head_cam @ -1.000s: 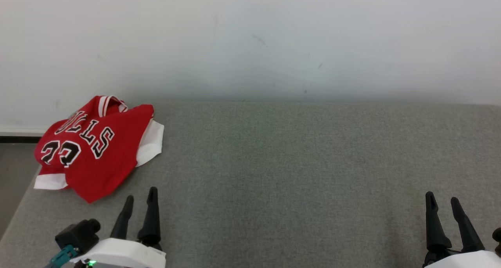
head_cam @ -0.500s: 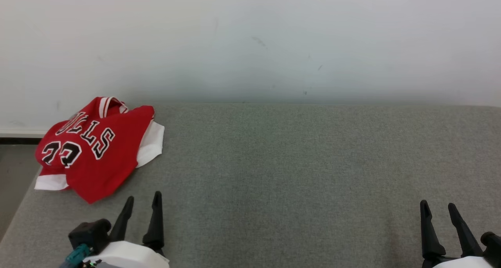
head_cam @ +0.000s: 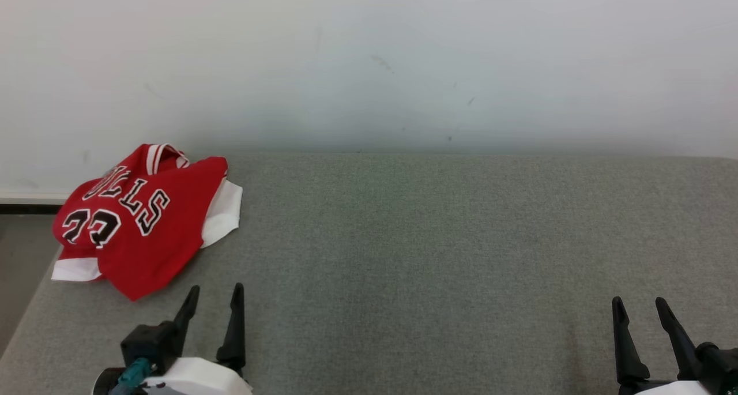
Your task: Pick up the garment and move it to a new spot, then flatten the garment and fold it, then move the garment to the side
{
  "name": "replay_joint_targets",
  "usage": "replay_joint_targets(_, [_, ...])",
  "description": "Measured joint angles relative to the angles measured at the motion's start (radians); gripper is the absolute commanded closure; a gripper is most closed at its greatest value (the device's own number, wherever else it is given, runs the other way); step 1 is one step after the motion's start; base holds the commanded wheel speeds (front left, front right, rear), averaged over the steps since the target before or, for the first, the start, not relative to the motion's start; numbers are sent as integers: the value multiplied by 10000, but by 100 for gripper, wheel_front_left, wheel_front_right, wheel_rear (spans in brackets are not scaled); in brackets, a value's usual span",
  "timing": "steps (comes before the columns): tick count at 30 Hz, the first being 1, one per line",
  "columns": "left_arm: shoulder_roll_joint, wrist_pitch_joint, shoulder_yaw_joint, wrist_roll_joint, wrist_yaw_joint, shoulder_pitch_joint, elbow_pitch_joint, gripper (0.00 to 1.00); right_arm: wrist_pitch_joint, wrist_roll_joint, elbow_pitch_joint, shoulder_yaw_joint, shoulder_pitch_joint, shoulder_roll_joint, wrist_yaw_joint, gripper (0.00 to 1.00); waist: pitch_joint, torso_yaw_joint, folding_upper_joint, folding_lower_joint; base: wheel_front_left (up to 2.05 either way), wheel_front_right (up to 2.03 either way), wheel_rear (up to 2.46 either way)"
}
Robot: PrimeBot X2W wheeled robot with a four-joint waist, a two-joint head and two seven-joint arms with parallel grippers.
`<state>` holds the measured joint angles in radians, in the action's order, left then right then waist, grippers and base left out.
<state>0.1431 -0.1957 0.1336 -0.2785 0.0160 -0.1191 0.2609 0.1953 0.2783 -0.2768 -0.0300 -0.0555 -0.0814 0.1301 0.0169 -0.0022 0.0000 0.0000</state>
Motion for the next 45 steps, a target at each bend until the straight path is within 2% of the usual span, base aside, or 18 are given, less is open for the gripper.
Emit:
replay_joint_targets(7, [92,-163,128,500,111,-3,-38,0,151,-483,-33,23,0,40,0,0,1,1,0,0,0,0,0])
replay_joint_targets(33, [150,-627,276,2056,100,-58,548,0,629,-1239,-355,-82,0,132,2,0,4,-16,0,0,0,0,0])
replay_joint_targets(45, [-94,-685,-10,1904,-81,-111,715,0,675,-922,-443,-50,-39,125,2,0,-17,-27,0,0,0,0,0])
